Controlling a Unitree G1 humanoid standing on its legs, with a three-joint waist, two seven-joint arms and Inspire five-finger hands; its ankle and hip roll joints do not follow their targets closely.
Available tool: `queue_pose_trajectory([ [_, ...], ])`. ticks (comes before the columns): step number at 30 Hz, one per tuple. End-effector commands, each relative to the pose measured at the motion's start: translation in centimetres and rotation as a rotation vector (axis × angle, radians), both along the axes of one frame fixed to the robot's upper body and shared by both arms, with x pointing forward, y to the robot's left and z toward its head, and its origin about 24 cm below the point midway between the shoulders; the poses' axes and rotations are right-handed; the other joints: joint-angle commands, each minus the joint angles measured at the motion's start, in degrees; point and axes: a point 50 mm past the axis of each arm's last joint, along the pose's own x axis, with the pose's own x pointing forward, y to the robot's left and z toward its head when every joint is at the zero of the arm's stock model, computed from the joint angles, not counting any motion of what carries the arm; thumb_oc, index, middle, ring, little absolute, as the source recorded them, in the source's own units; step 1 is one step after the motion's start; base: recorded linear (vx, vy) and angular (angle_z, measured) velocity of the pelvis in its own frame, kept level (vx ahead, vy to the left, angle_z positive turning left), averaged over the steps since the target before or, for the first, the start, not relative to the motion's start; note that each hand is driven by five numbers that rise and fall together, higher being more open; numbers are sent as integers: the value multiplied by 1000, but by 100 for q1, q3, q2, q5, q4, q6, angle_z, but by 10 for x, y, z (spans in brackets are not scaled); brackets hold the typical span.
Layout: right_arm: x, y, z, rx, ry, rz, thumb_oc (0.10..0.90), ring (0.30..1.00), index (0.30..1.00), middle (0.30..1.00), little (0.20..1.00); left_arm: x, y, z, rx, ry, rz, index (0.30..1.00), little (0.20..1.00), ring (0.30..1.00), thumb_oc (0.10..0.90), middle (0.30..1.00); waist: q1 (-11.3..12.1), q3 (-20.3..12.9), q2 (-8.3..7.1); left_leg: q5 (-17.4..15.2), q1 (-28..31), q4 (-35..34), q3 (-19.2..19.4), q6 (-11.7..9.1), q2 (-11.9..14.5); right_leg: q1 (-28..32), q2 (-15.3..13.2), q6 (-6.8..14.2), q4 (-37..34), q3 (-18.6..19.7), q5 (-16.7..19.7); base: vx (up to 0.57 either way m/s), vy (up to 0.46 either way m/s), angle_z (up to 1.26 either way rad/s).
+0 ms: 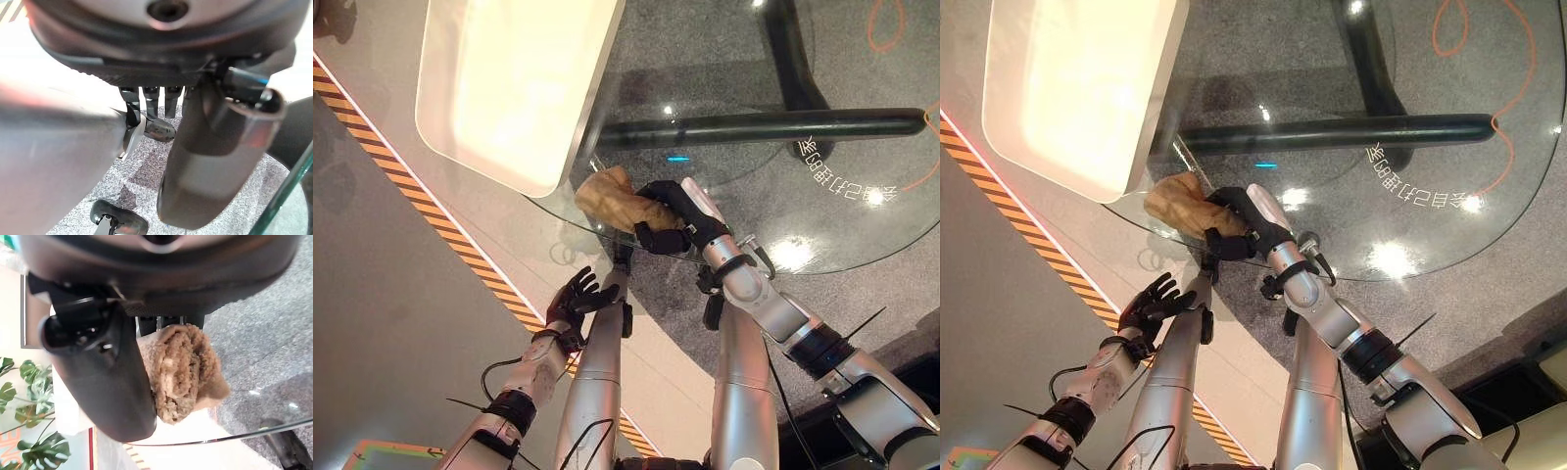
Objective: Wipe the table with a cloth and put it in the basket.
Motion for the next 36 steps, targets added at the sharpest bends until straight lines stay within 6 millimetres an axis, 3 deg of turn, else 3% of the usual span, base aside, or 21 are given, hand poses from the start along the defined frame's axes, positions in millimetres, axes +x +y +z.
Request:
queue_pose_trajectory([
  [1,-21,20,33,187,-173,137,100,300,300,300,200,-14,-32,-8,-102,17,-72,900,900,900,800,900,-51,-58,4,-341,-5,357,734,353,-322,247,529,134,-821,-62,640,-31,-44,1],
  [16,-28,-9,19,312,-108,59,100,300,300,300,200,-36,-20,-18,-340,8,-148,900,900,900,800,900,-88,-58,-203,-418,1015,161,659,354,-198,1299,671,27,-785,-201,360,-33,-55,1],
  [29,-53,-34,16,416,-157,2,100,300,300,300,200,-67,-11,-8,-707,-132,-238,900,900,900,800,900,-6,-58,-273,-446,1828,-30,559,317,-74,2174,780,-71,-858,-356,107,-23,-56,0],
  [36,-67,-39,27,475,-201,56,100,300,300,300,200,-75,-20,7,-846,-246,-343,900,900,900,800,900,-53,-58,-296,-455,1890,11,598,301,8,2279,829,-107,-841,-329,61,0,0,0],
])
